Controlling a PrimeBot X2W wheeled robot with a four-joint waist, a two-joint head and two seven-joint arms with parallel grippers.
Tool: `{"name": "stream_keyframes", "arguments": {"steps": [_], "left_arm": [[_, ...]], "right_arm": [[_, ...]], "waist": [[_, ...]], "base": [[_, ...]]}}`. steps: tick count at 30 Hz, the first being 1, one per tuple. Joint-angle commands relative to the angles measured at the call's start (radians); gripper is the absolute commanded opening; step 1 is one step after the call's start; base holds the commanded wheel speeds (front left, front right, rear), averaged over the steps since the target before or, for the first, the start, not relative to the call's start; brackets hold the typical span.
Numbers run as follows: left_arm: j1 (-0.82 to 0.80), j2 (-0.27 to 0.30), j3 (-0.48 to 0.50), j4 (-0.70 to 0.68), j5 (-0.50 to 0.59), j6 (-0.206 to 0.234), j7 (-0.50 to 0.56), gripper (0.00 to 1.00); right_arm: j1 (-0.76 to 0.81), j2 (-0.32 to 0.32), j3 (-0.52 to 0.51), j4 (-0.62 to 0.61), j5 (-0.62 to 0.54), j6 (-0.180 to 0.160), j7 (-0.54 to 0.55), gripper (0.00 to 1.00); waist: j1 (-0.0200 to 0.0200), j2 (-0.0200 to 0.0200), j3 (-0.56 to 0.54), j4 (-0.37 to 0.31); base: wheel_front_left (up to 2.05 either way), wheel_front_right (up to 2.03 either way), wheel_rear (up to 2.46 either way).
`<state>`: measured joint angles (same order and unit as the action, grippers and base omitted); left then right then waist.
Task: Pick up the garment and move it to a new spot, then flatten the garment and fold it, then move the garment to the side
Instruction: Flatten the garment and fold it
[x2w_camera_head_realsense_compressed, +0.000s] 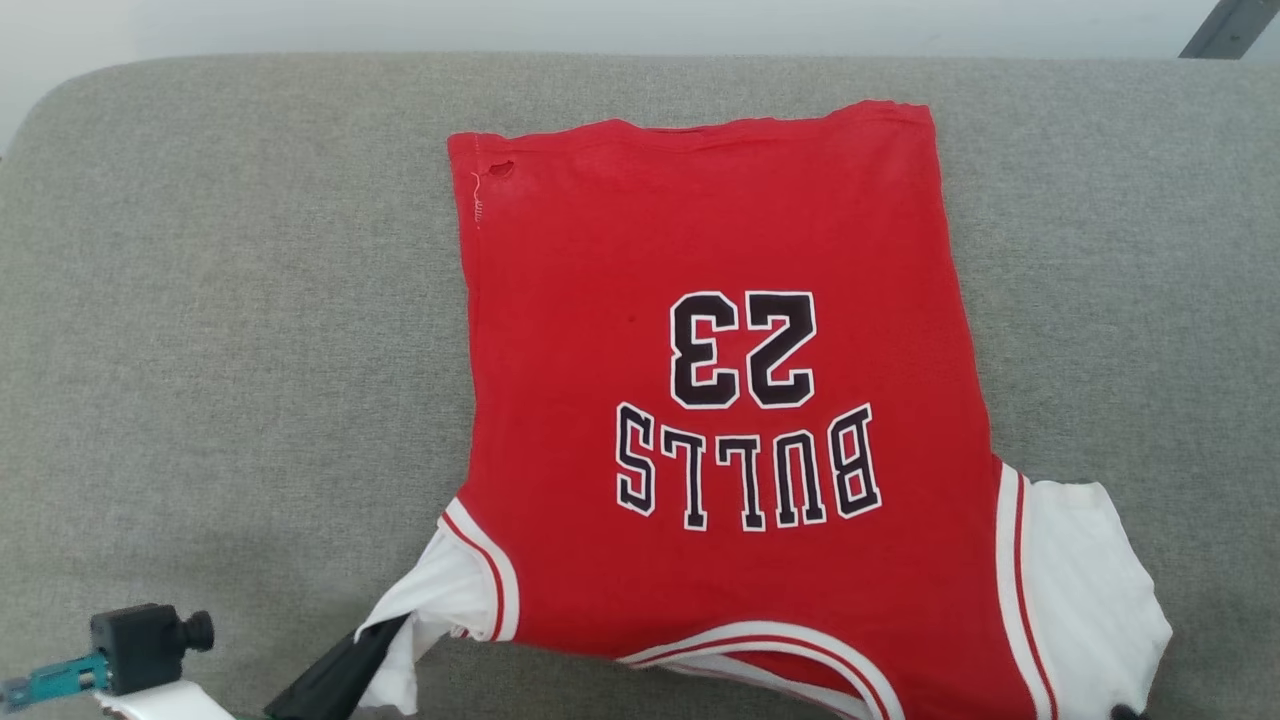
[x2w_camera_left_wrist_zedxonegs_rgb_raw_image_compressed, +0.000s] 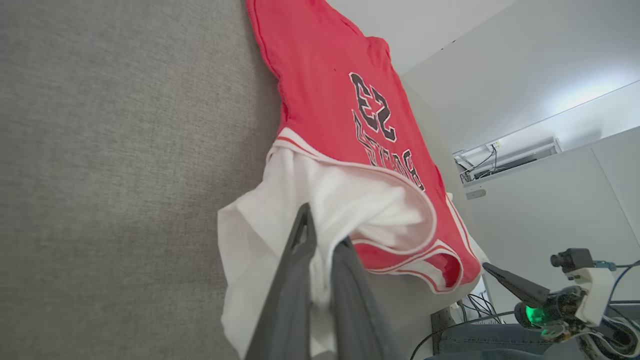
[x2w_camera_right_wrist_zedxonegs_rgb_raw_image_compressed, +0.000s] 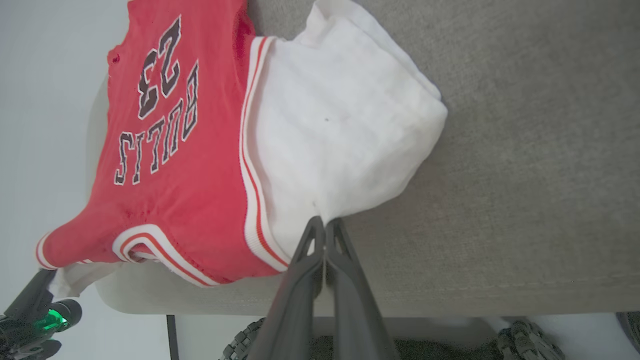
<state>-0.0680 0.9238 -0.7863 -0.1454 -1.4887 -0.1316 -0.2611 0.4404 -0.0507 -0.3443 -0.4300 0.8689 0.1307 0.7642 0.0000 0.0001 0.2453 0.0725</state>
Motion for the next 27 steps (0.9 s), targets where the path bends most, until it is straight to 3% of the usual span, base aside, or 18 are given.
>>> {"name": "stream_keyframes", "arguments": {"steps": [1, 10, 19, 21, 22, 23, 24, 27], "left_arm": [[0.005, -0.013, 0.004, 0.008, 0.007, 0.002, -0.005, 0.00], [-0.074, -0.107, -0.080, 0.133, -0.009, 0.002, 0.015, 0.00], [-0.091, -0.141, -0.100, 0.185, -0.036, 0.002, 0.005, 0.00], [-0.093, -0.143, -0.102, 0.187, -0.034, 0.002, 0.004, 0.00], [-0.096, -0.147, -0.104, 0.190, -0.034, 0.002, 0.002, 0.00], [-0.096, -0.147, -0.104, 0.190, -0.034, 0.002, 0.002, 0.00], [-0.096, -0.148, -0.102, 0.188, -0.037, 0.002, 0.002, 0.00], [-0.083, -0.147, -0.091, 0.174, -0.045, 0.002, -0.001, 0.00]], "right_arm": [[-0.001, -0.001, 0.009, 0.013, -0.032, 0.000, -0.008, 0.00], [-0.155, 0.000, 0.091, 0.224, -0.163, 0.000, -0.008, 0.00], [-0.239, 0.002, 0.133, 0.370, -0.239, 0.000, -0.061, 0.00], [-0.246, 0.003, 0.136, 0.372, -0.250, 0.000, -0.069, 0.05], [-0.257, 0.003, 0.140, 0.366, -0.259, 0.000, -0.073, 0.71], [-0.257, 0.003, 0.140, 0.366, -0.259, 0.000, -0.073, 0.71], [-0.262, 0.003, 0.151, 0.349, -0.256, 0.000, -0.058, 1.00], [-0.273, -0.028, 0.153, 0.251, -0.286, 0.000, -0.001, 1.00]], "waist": [[0.0000, -0.0001, 0.000, 0.001], [0.0000, -0.0001, 0.006, -0.002], [0.0000, -0.0001, 0.016, 0.000], [0.0000, -0.0001, 0.016, 0.000], [0.0000, -0.0001, 0.017, 0.000], [0.0000, -0.0001, 0.017, 0.000], [0.0000, -0.0001, 0.018, -0.002], [0.0000, -0.0001, 0.019, -0.010]], "base": [[0.00, 0.00, 0.00], [0.00, 0.00, 0.00], [0.00, 0.00, 0.00], [0.00, 0.00, 0.00], [0.00, 0.00, 0.00], [0.00, 0.00, 0.00], [0.00, 0.00, 0.00], [0.00, 0.00, 0.00]]}}
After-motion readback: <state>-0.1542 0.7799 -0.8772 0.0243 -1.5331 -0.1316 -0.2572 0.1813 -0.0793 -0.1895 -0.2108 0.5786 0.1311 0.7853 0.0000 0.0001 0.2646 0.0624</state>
